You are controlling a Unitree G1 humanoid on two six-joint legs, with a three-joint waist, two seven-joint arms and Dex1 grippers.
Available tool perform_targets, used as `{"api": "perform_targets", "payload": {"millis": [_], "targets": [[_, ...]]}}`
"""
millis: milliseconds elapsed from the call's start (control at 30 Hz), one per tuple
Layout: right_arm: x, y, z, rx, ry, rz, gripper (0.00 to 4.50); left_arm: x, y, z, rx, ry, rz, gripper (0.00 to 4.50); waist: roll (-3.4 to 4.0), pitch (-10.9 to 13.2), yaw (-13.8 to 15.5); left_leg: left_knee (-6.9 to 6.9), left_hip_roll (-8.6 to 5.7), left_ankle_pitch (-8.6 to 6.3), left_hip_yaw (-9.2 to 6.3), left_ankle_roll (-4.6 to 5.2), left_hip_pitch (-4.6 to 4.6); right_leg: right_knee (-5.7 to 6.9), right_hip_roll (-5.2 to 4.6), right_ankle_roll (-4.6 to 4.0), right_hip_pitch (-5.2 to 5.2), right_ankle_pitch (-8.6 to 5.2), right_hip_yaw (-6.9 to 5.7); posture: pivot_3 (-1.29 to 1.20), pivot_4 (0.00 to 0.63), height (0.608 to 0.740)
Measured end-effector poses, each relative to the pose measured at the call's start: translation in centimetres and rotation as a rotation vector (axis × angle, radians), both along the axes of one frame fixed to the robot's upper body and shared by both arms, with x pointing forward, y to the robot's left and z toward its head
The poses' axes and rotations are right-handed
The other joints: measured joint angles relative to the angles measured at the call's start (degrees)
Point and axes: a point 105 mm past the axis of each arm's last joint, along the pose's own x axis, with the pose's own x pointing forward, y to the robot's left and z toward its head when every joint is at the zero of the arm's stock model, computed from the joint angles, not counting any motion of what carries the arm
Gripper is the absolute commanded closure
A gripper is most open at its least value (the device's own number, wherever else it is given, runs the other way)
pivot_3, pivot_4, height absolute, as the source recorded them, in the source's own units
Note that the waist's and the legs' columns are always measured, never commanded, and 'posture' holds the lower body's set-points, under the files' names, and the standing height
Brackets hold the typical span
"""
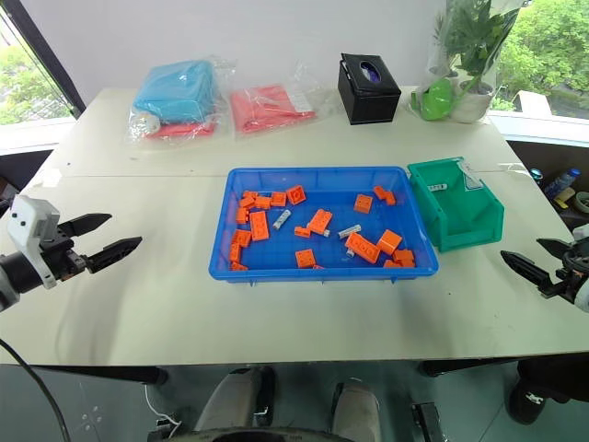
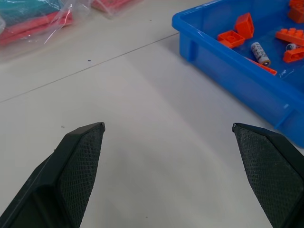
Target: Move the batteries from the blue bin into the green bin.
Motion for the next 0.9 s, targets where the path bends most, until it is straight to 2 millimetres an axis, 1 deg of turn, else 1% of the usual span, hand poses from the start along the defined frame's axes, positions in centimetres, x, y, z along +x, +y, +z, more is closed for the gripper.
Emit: {"api": "perform_targets", "payload": {"millis": [400,433,633,767,833,900], "targets": [[0.1,0.0,0.1,-0.001,-0.003,-0.002,0.44,0.0,-0.1,-0.1,-0.005,0.016,0.0,0.0,-0.01,0.0,0.0,0.0,0.02,0.0,0.01,0.0,0.0,0.0,-0.01,0.07,-0.02,-0.04,-0.01,0.0,0.15,0.651],[0.1,0.0,0.1,0.0,-0.003,-0.002,0.2,-0.1,-0.1,-0.1,-0.005,0.017,0.0,0.0,-0.01,0.0,0.0,0.0,0.02,0.0,0.01,0.0,0.0,0.0,-0.01,0.06,-0.02,-0.03,-0.01,0.0,0.15,0.651],[0.1,-0.1,0.1,0.001,-0.003,-0.006,0.2,-0.2,-0.3,-0.3,-0.027,0.035,-0.008,0.0,-0.02,0.0,0.0,0.01,0.02,0.0,0.02,0.0,-0.01,-0.01,-0.02,0.08,-0.02,-0.04,-0.01,0.0,0.15,0.651],[0.5,-0.5,0.0,0.001,-0.004,-0.026,0.2,-0.2,-0.6,0.0,-0.015,0.021,-0.015,0.0,-0.01,0.0,-0.1,0.03,0.02,0.0,0.03,0.0,-0.01,-0.02,-0.02,0.09,-0.02,-0.05,0.0,0.0,0.15,0.651],[1.4,0.1,0.7,0.005,-0.018,0.005,0.2,-0.3,-0.9,0.3,-0.013,0.011,-0.027,0.0,0.11,0.1,-0.2,0.04,0.05,0.0,0.07,0.0,-0.01,-0.02,-0.03,0.08,-0.04,-0.04,0.0,0.0,0.15,0.651],[2.3,1.0,2.1,0.009,-0.03,0.052,0.2,-0.3,-1.6,0.8,-0.01,-0.003,-0.056,0.0,0.21,0.2,-0.4,0.06,0.13,0.0,0.18,0.0,-0.01,-0.01,-0.04,0.07,-0.1,-0.03,0.0,0.0,0.15,0.651]]}}
